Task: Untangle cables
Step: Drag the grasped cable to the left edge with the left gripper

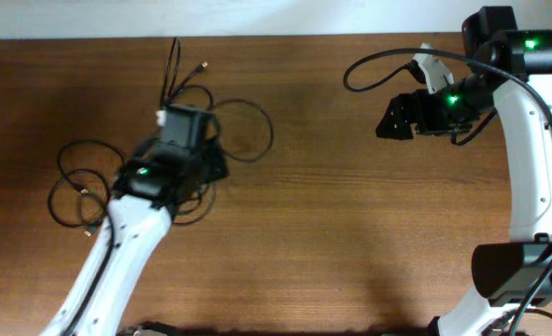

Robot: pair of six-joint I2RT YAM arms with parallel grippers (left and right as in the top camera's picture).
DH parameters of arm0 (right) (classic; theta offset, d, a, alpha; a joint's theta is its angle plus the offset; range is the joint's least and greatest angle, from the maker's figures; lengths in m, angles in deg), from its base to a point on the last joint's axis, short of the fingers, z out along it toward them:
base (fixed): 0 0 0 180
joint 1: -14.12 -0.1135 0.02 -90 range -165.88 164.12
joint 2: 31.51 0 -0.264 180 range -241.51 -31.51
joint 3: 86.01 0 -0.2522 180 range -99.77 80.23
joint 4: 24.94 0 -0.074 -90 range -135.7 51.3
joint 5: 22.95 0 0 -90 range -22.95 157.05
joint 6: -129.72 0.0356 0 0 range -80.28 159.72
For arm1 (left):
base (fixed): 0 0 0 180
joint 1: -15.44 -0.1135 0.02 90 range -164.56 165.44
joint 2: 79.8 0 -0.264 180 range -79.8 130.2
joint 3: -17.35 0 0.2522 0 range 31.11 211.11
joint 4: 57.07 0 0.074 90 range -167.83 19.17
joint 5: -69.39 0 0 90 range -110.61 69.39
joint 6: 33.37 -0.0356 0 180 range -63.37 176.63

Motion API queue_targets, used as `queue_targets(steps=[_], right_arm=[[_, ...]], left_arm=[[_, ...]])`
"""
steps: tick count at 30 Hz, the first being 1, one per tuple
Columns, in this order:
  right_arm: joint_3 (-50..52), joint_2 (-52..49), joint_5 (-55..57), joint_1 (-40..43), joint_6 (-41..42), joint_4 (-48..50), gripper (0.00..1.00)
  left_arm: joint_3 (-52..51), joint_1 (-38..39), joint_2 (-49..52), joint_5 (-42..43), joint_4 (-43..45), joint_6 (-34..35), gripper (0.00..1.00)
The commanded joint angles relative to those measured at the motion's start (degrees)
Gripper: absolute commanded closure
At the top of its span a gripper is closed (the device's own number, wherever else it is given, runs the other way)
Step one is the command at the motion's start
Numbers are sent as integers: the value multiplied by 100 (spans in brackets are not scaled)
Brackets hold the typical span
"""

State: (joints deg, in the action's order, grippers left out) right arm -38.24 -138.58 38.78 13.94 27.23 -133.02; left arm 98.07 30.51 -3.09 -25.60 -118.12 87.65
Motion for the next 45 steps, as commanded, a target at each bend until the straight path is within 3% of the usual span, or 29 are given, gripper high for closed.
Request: queue_targets(steps=[1,25,33,37,45], right_arm=[[20,24,55,-17,-79,0,9],[20,24,52,-17,-76,9,9],[20,24,52,-17,-79,17,9],[20,24,52,-17,-79,20,9],[20,24,55,-17,-79,20,9]], left_arm=[[166,-343,-472,-85,31,-114,100],[1023,-2197,-833,-44,-44,-922,100],[1023,-3270,-809,-70,-81,-990,100],[1023,-3724,-688,-468,-76,-990,100],[1019,-4872,170,-837,-15,-984,100]])
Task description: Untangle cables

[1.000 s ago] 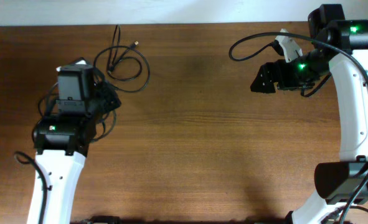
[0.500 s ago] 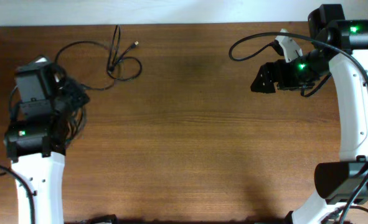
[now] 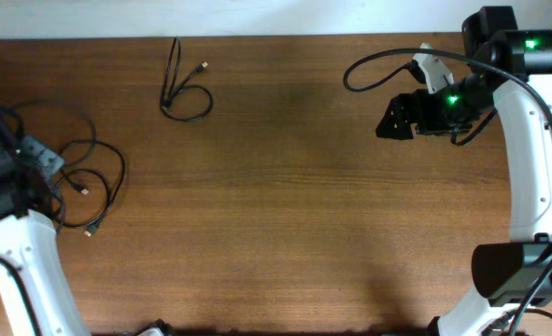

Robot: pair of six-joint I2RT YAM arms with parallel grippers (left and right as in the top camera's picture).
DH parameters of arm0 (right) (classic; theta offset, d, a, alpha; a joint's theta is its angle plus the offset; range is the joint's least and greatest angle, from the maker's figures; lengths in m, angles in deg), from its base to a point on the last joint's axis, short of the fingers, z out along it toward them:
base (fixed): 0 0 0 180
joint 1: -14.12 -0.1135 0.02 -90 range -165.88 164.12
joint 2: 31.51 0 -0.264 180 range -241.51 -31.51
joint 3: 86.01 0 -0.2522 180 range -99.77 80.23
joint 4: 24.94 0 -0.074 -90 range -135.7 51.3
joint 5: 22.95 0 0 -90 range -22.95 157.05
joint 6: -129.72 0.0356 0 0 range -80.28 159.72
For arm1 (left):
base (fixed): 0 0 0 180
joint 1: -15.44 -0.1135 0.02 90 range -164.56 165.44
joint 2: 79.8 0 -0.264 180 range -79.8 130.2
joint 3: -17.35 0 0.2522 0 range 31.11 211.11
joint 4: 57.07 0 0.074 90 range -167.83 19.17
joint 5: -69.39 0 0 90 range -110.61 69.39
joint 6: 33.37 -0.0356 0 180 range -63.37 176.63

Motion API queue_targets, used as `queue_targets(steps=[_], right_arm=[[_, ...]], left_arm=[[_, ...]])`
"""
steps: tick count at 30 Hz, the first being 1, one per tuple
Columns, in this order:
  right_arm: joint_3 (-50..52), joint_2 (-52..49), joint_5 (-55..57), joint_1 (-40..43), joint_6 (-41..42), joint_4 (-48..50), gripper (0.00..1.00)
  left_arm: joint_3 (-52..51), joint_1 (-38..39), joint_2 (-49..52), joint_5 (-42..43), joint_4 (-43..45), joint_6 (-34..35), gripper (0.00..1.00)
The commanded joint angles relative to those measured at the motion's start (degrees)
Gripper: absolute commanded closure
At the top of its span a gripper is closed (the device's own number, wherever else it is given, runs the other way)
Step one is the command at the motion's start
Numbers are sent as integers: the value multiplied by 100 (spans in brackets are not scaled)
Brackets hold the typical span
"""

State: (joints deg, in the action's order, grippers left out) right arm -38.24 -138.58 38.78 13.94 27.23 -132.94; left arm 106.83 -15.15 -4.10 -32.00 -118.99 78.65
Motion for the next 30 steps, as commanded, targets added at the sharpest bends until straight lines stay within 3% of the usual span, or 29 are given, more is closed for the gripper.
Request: queue_targets(steps=[1,10,20,21,22,23,24,30], right_arm=[[20,24,55,-17,-79,11,9],[20,24,52,-17,-79,11,9],[20,24,50,-17,-76,-111,9],[20,24,50,-17,-76,-111,9],[20,24,50,-17,-76,-111,9],[20,24,50,-17,-76,-111,9],[20,24,50,-17,-76,-111,9],[20,24,52,-17,-79,-72,9]], left_arm=[[142,-450,376,-197,133,-83,100],[142,-2065,1224,-195,586,-44,100],[142,-2900,2122,-173,1305,-44,100],[142,-2900,2162,-170,1307,-26,90],[142,-2900,2192,-173,1311,59,64],[142,-2900,2223,-170,1311,131,20],[142,-2900,2240,-170,1314,131,1],[142,-2898,2249,44,1298,151,1]])
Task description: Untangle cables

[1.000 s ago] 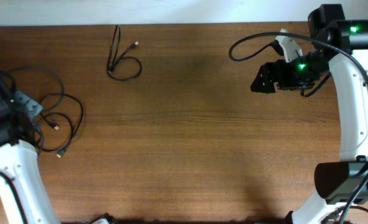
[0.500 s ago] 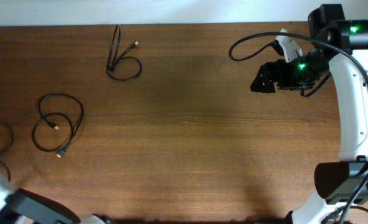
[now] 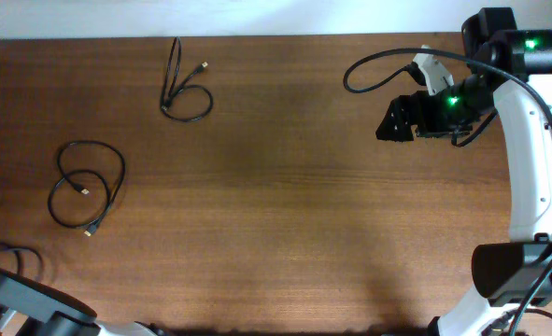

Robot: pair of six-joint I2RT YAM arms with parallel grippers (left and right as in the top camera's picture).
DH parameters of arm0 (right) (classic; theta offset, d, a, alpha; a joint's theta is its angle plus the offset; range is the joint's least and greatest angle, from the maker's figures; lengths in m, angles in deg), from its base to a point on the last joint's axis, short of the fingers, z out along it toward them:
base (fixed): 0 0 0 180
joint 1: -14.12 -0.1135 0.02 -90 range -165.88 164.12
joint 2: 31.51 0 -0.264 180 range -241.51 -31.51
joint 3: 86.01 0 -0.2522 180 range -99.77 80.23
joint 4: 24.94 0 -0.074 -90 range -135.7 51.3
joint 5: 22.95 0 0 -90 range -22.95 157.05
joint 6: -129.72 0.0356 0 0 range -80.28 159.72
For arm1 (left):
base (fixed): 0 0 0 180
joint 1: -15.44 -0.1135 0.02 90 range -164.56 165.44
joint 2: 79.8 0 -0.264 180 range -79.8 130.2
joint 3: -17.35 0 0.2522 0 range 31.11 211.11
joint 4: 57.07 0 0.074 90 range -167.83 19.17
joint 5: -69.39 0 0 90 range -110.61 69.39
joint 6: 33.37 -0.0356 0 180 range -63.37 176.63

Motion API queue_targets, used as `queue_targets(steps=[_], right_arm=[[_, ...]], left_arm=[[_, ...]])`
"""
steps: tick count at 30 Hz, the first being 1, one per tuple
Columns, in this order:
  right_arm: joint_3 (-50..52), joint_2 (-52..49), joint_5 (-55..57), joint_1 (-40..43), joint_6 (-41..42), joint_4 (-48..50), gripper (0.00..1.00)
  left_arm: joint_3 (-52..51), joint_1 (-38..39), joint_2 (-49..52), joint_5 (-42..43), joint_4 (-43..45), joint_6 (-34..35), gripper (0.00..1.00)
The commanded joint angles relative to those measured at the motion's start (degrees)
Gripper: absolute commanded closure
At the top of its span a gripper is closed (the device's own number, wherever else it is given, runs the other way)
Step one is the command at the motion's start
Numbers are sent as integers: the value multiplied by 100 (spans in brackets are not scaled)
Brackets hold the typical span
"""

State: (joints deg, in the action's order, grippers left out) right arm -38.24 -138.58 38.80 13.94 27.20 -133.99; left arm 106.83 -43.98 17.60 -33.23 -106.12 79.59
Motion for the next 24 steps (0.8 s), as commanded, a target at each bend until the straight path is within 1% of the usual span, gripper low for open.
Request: queue_targets(steps=[1,3,7,12,15,16,19,22,24], right_arm=[[20,24,50,-17,-76,35,9],[20,24,50,-17,-76,35,9],[20,24,48,-17,-72,107,9],[20,24,57,-17,-70,205,9],[20,24,184,-17,-15,297,9],[20,24,457,-17,286,367,9],[20,24,1051,-17,758,492,9],[20,24,1580,-17,1108,590,9],[20,24,1700,-17,1178,634,9]], left_arm=[[142,-15,79,269,13,57,1],[144,-9,72,619,9,50,1],[149,144,42,1515,-15,-348,1],[216,1078,-173,1552,-133,-1182,1],[446,1974,-232,1547,-546,-1631,1],[555,2509,-232,1545,-796,-1832,1],[610,3449,-232,1534,-1097,-2109,1],[610,4358,-229,1456,-1488,-2164,1],[610,4913,-229,1416,-1676,-2284,1]])
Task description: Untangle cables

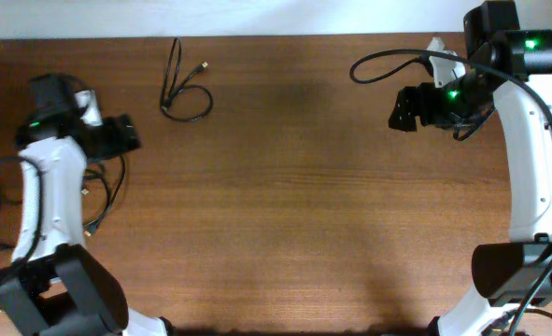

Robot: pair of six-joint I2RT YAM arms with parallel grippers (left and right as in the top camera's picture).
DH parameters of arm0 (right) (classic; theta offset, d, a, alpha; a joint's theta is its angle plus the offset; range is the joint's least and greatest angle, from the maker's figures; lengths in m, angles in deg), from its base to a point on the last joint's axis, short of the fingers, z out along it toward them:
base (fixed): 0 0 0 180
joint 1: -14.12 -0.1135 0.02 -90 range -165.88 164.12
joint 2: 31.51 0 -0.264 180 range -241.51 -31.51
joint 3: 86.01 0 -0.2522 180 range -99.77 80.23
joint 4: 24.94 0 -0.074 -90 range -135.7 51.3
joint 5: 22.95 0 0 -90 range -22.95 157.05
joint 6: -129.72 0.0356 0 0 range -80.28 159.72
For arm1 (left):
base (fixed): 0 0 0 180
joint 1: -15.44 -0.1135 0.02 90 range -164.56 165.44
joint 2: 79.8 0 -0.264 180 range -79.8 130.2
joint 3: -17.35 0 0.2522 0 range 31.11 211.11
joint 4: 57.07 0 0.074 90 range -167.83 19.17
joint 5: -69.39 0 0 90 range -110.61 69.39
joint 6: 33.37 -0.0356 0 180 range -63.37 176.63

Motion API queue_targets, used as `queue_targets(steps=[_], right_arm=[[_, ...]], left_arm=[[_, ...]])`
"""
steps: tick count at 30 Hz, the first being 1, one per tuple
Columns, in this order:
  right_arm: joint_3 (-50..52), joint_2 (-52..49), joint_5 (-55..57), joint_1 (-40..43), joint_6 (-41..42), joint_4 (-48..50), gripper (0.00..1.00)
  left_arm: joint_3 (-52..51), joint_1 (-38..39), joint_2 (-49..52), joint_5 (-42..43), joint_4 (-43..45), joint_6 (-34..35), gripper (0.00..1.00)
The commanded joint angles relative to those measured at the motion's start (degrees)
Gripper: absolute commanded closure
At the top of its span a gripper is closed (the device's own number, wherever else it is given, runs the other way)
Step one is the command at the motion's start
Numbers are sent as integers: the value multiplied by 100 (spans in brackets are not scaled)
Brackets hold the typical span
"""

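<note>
A small black cable point(184, 98) with a long narrow loop lies at the back left of the table. A second black cable coil point(107, 191) lies further left, partly covered by my left arm. More black cable trails at the table's left edge. My left gripper point(123, 136) hovers over the top of the second coil; its jaws are too dark to read. My right gripper point(404, 108) hangs over the back right of the table, far from every cable, and its state is also unclear.
The brown wooden table point(285, 215) spans the view, with a pale wall along its back edge. My right arm's own black hose point(378, 58) arcs above the table at the back right. My left arm point(37, 215) runs up the left side.
My left arm was low at the bottom left corner; now it reaches up the left side with its gripper over the left coil. My right gripper has shifted slightly to the right and back.
At first my left gripper sat on a tangle with a wide loop left of centre. Then it was at the far left edge and the wide loop was gone, leaving two separate cables. It dropped to the bottom left corner, and now is over the left coil.
</note>
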State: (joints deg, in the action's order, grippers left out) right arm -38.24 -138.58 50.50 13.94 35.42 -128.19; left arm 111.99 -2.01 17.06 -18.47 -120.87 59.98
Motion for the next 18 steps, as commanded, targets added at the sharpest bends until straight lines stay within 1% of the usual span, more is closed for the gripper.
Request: queue_targets(steps=[1,3,6,8,10,14,18], right_arm=[[20,24,527,-17,358,66,9],[20,24,533,-17,358,83,9],[20,24,866,-17,590,127,9],[20,24,918,-17,588,197,9],[20,24,979,-17,588,271,9],[85,24,1051,-85,588,328,9],[664,24,1252,-256,588,640,9]], left_arm=[[94,940,-175,-129,-273,-321,1],[94,1488,-175,-348,-463,-315,1],[94,2184,-175,-363,-778,-245,1],[94,2603,-175,-527,-898,116,1],[94,2870,-175,-664,-968,328,1],[105,3012,-175,-640,-970,446,1],[105,3010,-175,-640,-962,474,1]])
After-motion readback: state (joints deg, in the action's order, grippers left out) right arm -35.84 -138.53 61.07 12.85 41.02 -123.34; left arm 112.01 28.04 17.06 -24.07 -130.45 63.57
